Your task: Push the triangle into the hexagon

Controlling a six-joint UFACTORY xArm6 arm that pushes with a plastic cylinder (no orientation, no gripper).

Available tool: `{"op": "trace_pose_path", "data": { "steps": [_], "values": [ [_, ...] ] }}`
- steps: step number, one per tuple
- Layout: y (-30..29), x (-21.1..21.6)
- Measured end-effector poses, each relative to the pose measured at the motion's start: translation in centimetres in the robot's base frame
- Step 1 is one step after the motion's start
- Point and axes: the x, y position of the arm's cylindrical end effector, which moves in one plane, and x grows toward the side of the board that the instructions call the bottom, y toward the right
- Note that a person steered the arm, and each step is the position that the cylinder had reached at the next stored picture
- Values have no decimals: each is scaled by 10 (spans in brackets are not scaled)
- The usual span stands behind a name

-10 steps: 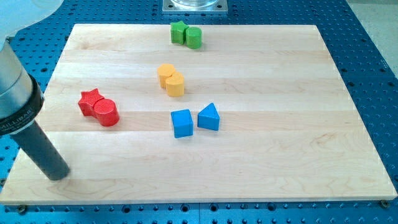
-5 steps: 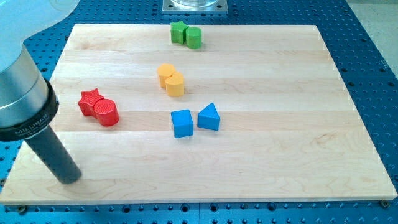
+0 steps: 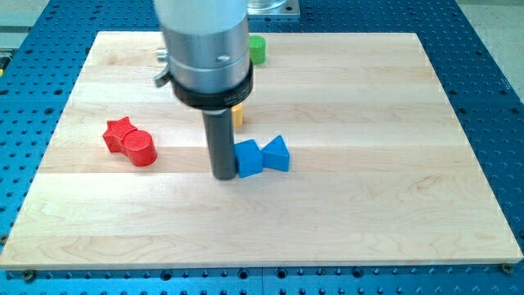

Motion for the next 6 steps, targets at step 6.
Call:
{"op": "trace_pose_path", "data": {
  "steps": [6],
  "values": [
    [180, -69]
  ]
}}
